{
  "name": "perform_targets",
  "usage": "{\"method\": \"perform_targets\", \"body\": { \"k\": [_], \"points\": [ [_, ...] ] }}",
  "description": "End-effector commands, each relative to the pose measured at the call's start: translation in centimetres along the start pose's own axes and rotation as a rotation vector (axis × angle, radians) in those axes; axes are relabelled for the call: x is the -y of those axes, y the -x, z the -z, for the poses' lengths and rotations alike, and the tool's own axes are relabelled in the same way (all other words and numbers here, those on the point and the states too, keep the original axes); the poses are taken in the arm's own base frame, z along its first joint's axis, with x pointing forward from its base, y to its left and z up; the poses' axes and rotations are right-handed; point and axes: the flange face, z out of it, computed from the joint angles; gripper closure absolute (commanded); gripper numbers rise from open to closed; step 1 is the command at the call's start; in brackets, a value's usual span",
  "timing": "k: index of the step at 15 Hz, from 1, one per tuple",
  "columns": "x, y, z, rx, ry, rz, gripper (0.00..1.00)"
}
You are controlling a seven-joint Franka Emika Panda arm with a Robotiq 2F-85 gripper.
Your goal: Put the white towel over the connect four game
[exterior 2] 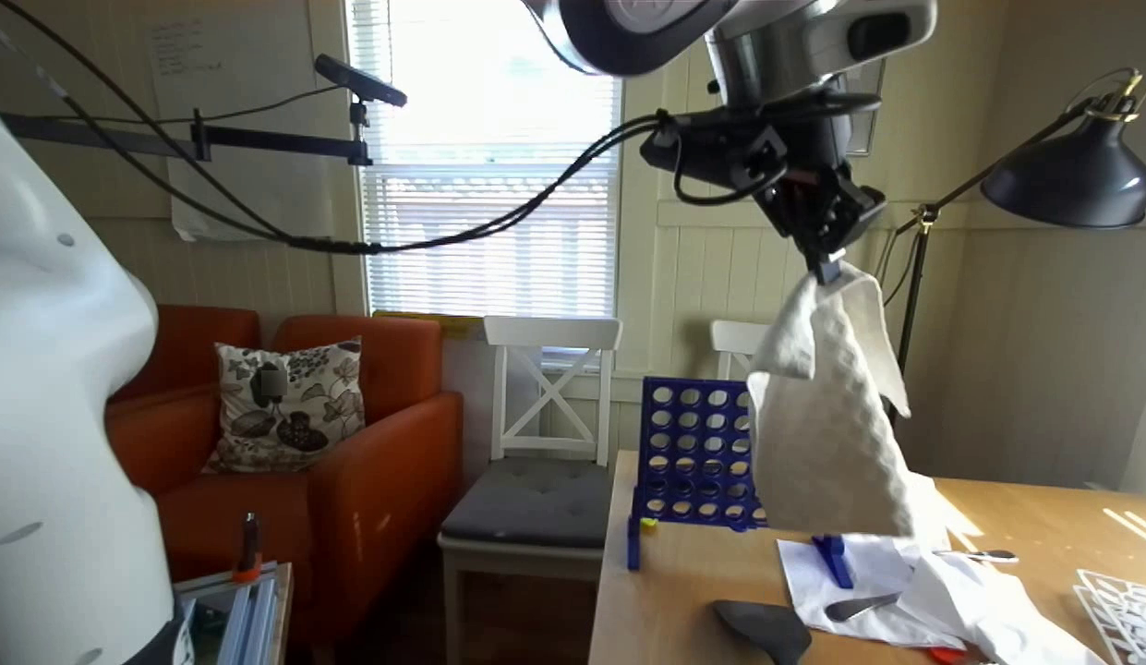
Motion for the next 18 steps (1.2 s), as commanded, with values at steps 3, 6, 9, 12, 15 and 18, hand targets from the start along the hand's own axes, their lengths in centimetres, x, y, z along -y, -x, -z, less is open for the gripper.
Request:
{"method": "perform_targets", "body": {
  "k": [3,6,9,12,15,18],
  "points": [
    [8.1,-1.6,0.7,0.038,-0.108,0.115,0.99],
    [7.0,-1.6,0.9,0.009,-0.069,0.051,0.99],
    [4.1,-1.3,2.6,-0.051,-0.006,-0.055,0.99],
    [3.4,-0.9,1.8,-0.017,-0.031,-0.063,0.99],
    [3.2,-1.3,1.4,-0.016,-0.014,-0.049,0.96],
    [3.3,-1.1,1.3,-0.013,-0.015,-0.048,0.99]
  ]
}}
